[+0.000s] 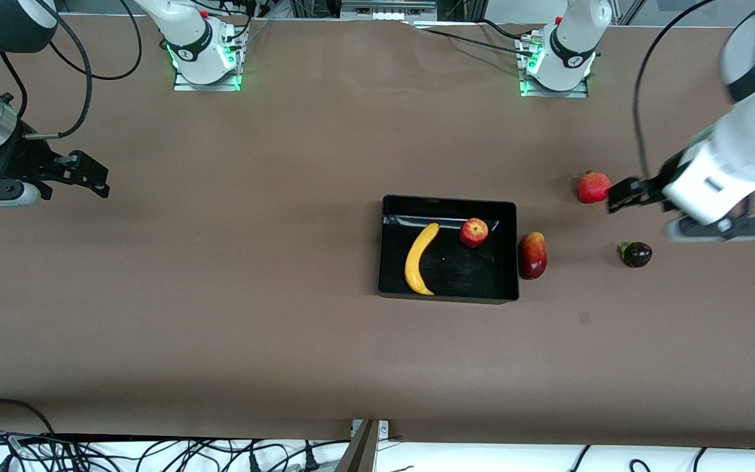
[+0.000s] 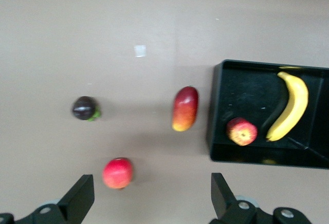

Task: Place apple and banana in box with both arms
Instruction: 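Open the left gripper to release the banana and withdraw it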

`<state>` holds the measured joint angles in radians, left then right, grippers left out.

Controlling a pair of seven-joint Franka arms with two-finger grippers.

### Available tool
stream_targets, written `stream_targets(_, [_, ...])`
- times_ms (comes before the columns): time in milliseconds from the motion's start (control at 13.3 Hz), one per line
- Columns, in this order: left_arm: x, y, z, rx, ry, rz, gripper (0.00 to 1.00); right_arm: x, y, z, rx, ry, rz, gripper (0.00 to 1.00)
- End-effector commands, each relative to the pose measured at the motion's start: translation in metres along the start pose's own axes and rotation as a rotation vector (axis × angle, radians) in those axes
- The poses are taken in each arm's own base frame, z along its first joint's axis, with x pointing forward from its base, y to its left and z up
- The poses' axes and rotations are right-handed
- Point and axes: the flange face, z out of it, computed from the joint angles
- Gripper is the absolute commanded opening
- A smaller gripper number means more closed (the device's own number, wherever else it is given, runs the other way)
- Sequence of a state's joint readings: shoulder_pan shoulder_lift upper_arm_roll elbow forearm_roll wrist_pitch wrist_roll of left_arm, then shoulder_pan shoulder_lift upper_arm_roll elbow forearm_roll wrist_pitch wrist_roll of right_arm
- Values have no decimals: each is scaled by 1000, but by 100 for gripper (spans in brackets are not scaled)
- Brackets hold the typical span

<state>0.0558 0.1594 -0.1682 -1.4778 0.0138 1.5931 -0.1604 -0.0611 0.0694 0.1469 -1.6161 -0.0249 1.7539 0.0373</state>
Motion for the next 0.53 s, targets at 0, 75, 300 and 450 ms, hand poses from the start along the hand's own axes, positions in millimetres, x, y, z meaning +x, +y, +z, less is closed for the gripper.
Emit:
stream_targets(0, [-36,-40,-22,-8,34,-10,100,1,0,-4,-1,5,-8,100])
stream_targets(75, [-43,-44,-24,-1,37,6,100,1,0,-4,-1,5,-10,100])
stream_targets(300, [-58,-37,-40,91,42,120,100,1,1,-3,1,1,-5,100])
stream_targets(450, [-58,-43,-44,63,44,103,100,1,1,-3,-1,1,-2,100])
